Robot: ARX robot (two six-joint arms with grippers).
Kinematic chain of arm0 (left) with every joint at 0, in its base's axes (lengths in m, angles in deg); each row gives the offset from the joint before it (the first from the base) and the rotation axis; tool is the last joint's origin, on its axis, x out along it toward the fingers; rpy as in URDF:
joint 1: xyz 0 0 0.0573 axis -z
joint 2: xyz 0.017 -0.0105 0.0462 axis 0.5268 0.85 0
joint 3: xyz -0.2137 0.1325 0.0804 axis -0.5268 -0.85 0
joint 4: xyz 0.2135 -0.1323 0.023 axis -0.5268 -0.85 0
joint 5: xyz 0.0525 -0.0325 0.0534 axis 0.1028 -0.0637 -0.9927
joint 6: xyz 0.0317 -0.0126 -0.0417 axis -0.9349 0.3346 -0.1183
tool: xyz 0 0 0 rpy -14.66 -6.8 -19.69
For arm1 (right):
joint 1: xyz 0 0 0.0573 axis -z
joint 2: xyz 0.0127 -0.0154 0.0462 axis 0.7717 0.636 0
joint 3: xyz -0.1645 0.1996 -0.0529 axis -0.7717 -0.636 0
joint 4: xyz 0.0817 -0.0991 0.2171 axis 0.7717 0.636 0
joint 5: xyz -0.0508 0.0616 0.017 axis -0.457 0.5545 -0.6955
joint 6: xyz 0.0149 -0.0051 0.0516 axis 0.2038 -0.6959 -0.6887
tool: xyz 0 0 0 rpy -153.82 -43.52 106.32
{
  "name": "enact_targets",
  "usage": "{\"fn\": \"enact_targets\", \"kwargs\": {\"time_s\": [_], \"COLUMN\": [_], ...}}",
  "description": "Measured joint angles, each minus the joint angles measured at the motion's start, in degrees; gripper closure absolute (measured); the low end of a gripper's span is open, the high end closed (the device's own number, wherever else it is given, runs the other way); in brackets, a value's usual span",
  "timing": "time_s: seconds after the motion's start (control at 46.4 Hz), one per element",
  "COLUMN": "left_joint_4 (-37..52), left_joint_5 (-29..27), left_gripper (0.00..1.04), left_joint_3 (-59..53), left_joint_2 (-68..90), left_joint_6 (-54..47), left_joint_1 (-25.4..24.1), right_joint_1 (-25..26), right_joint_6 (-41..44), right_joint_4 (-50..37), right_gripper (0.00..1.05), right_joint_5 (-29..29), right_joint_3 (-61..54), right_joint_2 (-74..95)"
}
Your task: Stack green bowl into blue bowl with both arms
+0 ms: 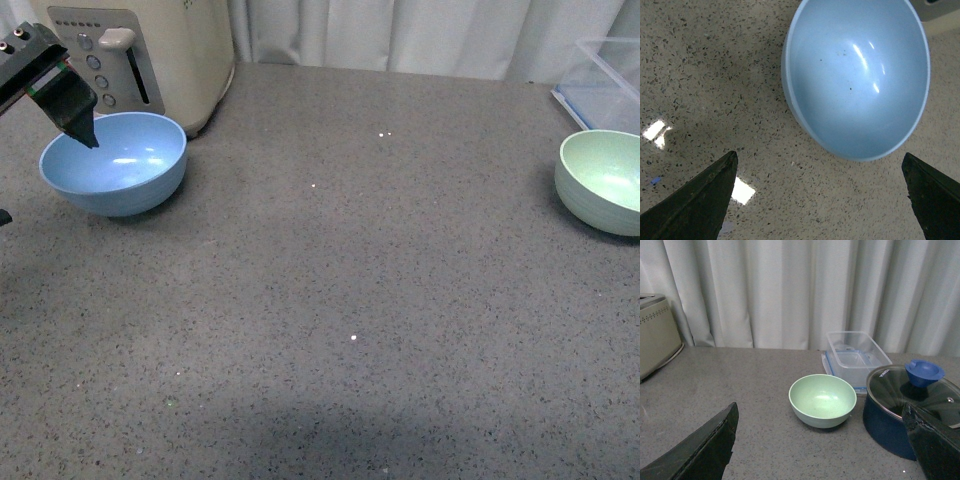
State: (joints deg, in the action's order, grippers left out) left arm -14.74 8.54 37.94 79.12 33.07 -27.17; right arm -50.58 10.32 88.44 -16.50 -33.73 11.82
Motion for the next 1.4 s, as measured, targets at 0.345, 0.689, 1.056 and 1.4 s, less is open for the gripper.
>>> {"fn": "enact_targets", "kwargs": {"time_s": [0.345,0.689,1.056,1.4], "left_joint_4": [-3.39,-5.38,-6.19,-10.49], "left_joint_5": [-1.14,-3.10,-3.48,-4.13], "left_gripper": [0.06,0.12,0.76,1.01], "left_joint_3": [7.50,10.40,12.28,12.94], "left_joint_2": [8.09,12.39,14.25,13.22], "left_joint_6": [5.31,6.16,6.38,0.96], "left_joint_1": [0.63,1.97,1.86,4.66], "right_joint_1": [0.00,0.00,0.00,0.00], "right_joint_6": [0.00,0.00,0.00,0.00], "right_joint_4": [0.00,0.00,0.00,0.00], "right_gripper": [0.09,0.09,0.09,0.09], "right_joint_5": [0.00,0.00,0.00,0.00], "right_joint_3": [0.00,0.00,0.00,0.00], "right_joint_2": [0.00,0.00,0.00,0.00]}}
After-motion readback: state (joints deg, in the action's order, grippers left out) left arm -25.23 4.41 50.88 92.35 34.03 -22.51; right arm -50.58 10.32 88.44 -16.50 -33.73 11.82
